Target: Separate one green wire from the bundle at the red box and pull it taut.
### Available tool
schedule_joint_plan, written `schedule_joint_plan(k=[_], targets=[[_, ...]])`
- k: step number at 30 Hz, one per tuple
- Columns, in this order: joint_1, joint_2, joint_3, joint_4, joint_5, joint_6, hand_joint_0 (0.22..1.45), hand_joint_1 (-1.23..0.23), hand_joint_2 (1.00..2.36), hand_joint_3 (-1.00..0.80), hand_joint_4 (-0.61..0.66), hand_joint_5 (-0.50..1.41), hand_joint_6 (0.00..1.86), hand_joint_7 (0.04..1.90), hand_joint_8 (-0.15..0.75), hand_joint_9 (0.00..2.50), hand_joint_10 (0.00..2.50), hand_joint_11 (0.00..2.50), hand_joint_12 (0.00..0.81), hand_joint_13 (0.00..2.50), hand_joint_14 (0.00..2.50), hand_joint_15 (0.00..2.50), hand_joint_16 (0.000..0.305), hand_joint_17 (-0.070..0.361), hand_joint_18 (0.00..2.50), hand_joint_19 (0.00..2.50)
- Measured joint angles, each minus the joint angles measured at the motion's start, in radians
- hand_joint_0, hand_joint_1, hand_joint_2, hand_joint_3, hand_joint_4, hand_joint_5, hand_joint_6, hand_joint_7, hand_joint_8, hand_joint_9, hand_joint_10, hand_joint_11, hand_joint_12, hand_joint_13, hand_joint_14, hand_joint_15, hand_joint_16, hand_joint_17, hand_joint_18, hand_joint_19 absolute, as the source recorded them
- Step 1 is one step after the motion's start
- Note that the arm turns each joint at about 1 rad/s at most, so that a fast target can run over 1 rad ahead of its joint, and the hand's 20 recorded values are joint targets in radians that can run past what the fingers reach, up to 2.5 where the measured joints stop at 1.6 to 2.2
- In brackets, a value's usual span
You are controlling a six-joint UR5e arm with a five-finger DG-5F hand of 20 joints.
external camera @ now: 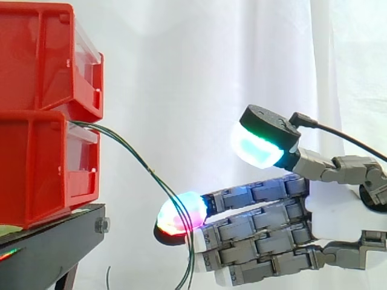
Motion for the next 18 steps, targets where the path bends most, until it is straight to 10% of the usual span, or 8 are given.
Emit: schedule_joint_plan(k=[18], targets=[[0.007, -0.033, 0.001, 0.092, 0.0, -0.039, 0.51, -0.55, 1.0, -0.5, 0.3, -0.19, 0.5, 0.74, 0.295, 0.6, 0.0, 0.16, 0.358, 0.47, 0.01, 0.15, 0.055, 0.123, 0.4, 0.22]])
